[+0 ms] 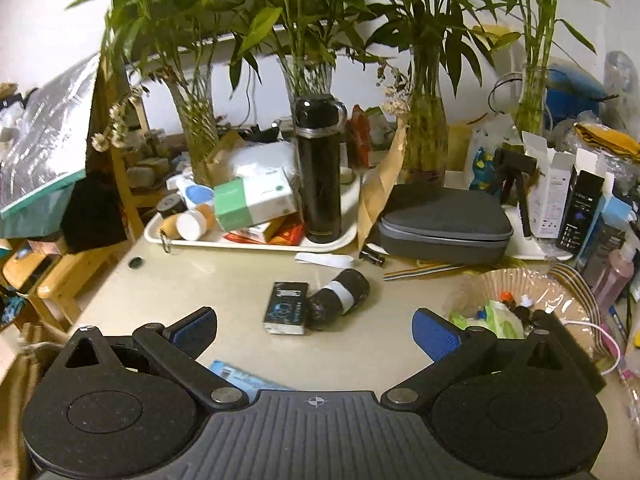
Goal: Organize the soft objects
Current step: 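Withdraw both tools from the box back over the desk, then lower the right tool onto the black-and-white wrapped roll and close it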
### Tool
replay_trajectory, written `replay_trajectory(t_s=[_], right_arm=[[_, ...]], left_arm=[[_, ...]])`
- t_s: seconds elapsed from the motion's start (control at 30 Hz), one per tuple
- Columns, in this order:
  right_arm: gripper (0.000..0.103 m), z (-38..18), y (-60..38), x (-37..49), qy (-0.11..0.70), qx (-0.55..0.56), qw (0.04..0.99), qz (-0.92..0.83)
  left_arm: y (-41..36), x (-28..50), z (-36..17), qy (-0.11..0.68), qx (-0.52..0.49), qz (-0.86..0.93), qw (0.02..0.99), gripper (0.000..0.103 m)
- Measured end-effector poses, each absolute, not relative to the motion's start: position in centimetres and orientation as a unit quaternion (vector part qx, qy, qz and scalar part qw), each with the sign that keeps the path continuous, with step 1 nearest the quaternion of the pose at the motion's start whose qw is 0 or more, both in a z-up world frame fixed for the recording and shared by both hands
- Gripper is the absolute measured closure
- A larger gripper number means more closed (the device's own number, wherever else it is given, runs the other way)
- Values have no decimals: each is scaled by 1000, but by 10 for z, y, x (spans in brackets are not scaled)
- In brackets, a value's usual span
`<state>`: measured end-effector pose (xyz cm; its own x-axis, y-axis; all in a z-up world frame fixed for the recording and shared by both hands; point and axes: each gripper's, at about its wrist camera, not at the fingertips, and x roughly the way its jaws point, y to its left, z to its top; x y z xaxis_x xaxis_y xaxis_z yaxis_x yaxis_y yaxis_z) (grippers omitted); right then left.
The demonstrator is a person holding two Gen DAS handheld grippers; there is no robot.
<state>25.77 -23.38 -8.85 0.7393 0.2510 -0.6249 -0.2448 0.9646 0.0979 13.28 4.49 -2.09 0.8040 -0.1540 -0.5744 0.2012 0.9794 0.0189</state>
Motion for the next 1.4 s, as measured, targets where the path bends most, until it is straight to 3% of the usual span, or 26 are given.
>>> replay_trajectory(t_s=[0.47, 1.4], right_arm=[[0, -102, -244, 308, 356, 50, 921, 148], [0, -150, -236, 373, 405, 1, 900, 159]], left_arm=[[66, 191, -42, 313, 14, -73, 947, 27], [80, 221, -73, 386, -13, -56, 921, 27]])
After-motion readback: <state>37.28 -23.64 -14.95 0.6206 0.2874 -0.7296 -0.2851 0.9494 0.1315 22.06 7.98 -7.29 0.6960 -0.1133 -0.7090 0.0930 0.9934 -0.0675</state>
